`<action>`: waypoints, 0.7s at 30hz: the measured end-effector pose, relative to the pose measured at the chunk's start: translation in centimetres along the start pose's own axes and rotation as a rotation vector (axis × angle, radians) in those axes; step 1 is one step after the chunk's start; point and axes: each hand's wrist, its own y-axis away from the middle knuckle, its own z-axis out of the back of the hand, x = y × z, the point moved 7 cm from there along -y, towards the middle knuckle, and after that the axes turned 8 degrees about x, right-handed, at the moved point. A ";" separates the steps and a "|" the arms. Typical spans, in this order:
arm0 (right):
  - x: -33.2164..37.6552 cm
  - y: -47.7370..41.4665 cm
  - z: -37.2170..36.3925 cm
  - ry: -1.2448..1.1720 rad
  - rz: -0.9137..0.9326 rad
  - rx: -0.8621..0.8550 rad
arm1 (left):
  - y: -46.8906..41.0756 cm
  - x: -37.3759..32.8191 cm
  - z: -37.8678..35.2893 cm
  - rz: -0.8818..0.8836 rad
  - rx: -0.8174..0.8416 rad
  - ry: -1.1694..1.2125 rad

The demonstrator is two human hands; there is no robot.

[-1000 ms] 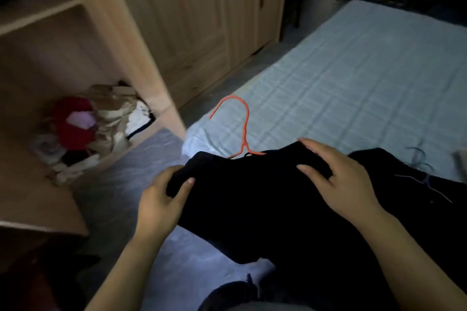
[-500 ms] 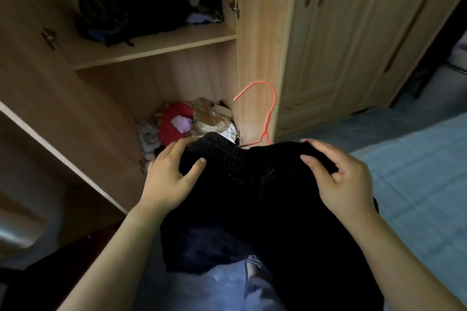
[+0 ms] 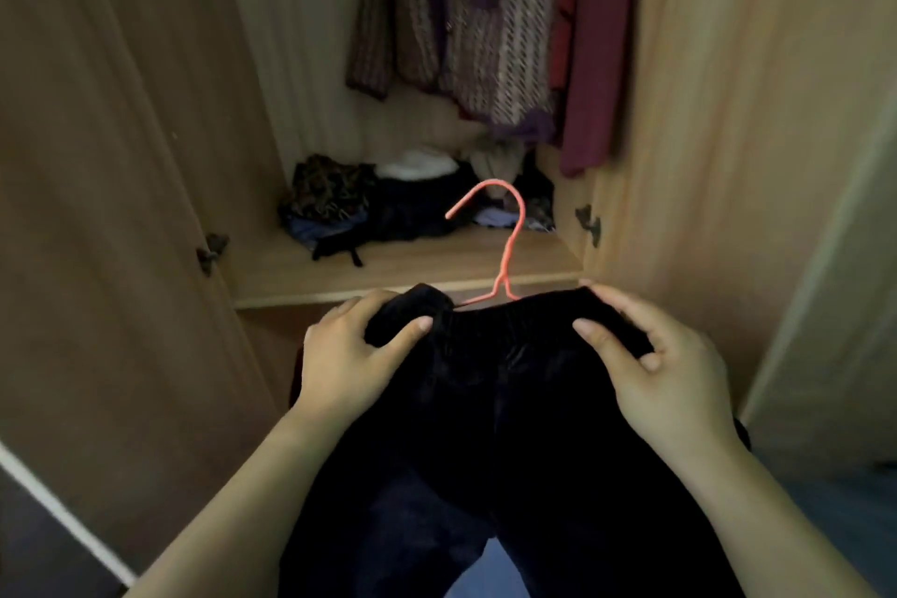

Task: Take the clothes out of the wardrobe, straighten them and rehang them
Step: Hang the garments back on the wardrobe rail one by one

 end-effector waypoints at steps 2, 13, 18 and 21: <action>1.1 -5.3 -1.3 0.018 0.074 0.008 | -4.3 1.3 1.7 0.041 -0.089 -0.006; 9.6 -31.8 -6.6 0.279 0.524 -0.145 | -29.7 3.9 15.6 -0.063 -0.485 0.124; 14.0 -43.4 -6.2 0.267 0.610 -0.366 | -41.7 2.3 22.4 -0.185 -0.525 0.070; 15.7 -49.7 -6.1 0.199 0.618 -0.429 | -48.3 2.9 24.7 -0.224 -0.530 0.048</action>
